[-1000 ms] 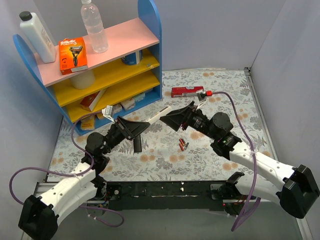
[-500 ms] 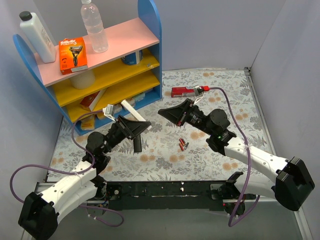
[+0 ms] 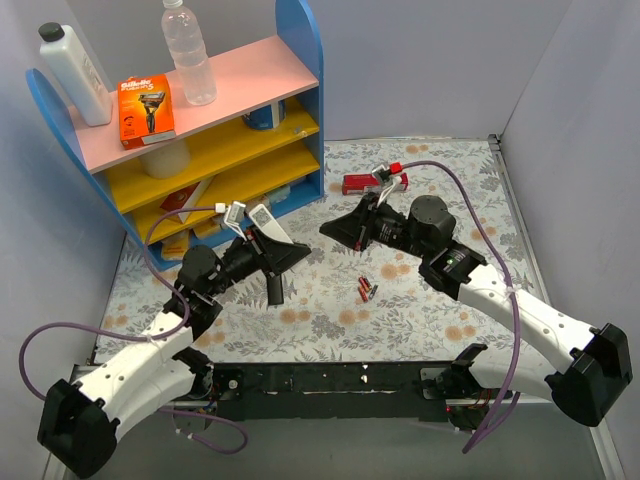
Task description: Load the batteries into the remote control
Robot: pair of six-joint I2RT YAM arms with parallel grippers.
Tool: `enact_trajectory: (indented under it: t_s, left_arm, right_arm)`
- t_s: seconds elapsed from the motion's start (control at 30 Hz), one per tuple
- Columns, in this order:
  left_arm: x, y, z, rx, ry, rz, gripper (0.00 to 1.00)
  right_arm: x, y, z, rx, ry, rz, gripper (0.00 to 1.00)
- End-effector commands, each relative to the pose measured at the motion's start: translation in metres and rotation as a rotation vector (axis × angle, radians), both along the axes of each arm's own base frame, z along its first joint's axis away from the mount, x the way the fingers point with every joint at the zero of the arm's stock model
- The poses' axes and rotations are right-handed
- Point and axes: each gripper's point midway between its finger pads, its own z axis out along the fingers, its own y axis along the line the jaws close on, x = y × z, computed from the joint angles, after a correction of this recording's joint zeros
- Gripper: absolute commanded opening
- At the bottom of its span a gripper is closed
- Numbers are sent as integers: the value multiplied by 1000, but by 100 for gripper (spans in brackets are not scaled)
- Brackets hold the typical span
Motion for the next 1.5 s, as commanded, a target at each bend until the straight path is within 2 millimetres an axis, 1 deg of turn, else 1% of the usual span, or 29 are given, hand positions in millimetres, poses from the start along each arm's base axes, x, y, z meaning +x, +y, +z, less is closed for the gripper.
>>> enact_trajectory:
  t_s: [0.0, 0.07, 0.1, 0.13, 0.17, 0.2, 0.23, 0.27, 0.33, 0.43, 0.47, 0.53, 0.57, 0.6, 0.67, 0.7, 0.8, 0.93, 1.03, 1.13, 1.23, 1.27, 1.33, 1.37, 1.43, 1.47]
  left_arm:
    - [-1, -8, -22, -14, 19, -47, 0]
    - [-4, -11, -26, -9, 26, -79, 0]
    - [-2, -14, -30, 5, 37, -88, 0]
    - [-2, -15, -32, 20, 38, -96, 0]
    - [-2, -17, -35, 40, 29, -106, 0]
    - [-2, -17, -36, 49, 29, -109, 0]
    - [-1, -18, -36, 51, 26, -109, 0]
    - [-2, -17, -34, 46, 25, -106, 0]
    - [0, -16, -30, 34, 26, -95, 0]
    - [0, -21, -32, 60, 30, -116, 0]
    - [-2, -23, -37, 78, 34, -128, 0]
    - [-10, -27, -38, 87, 12, -174, 0]
    - [-14, -29, -37, 79, -7, -193, 0]
    - [-18, -31, -37, 76, -18, -215, 0]
    - [-25, -34, -37, 77, -29, -267, 0]
    - [-27, -35, -37, 78, -32, -285, 0]
    - [-33, -38, -37, 79, -44, -333, 0]
    - [-39, -39, -28, 67, -80, -360, 0]
    - [-44, -39, -27, 71, -91, -387, 0]
    - [-49, -39, -26, 72, -97, -416, 0]
    - [-54, -39, -28, 78, -97, -444, 0]
    - [-55, -39, -27, 78, -99, -450, 0]
    - [-58, -38, -25, 77, -104, -465, 0]
    - [-59, -38, -25, 77, -107, -470, 0]
    - [-61, -38, -24, 79, -112, -477, 0]
    - [-61, -37, -22, 82, -115, -478, 0]
  right_arm:
    - [-5, -13, -19, -162, -57, 12, 25]
    - [-5, -15, -19, -178, -65, 13, 36]
    - [-5, -15, -17, -178, -70, 14, 46]
    - [-5, -14, -10, -174, -90, 20, 51]
    - [-4, -12, -10, -180, -91, 27, 55]
    - [-4, -11, -10, -188, -93, 34, 61]
    - [-3, -10, -6, -198, -96, 40, 63]
    - [-1, -7, -9, -215, -110, 49, 64]
    - [-2, -4, -8, -220, -133, 63, 68]
    - [2, 0, -4, -224, -146, 52, 71]
    - [5, 4, 2, -218, -151, 53, 73]
    - [5, 11, 8, -210, -155, 77, 77]
    - [7, 17, 3, -218, -143, 96, 77]
    - [3, 22, 8, -201, -136, 131, 78]
    - [2, 30, 5, -187, -115, 167, 78]
    - [-2, 34, 11, -155, -126, 196, 78]
    - [-8, 40, 13, -114, -100, 247, 79]
    - [-11, 47, 9, -91, -60, 287, 79]
    - [-14, 50, 7, -68, -49, 313, 78]
    - [-15, 52, 6, -59, -31, 327, 75]
    - [-17, 53, 8, -41, -28, 340, 70]
    - [-16, 54, 8, -38, -27, 340, 66]
    - [-16, 55, 7, -40, -22, 344, 63]
    - [-16, 55, 6, -42, -19, 346, 56]
    - [-16, 56, 3, -40, -13, 350, 47]
    - [-17, 56, 3, -39, -13, 353, 34]
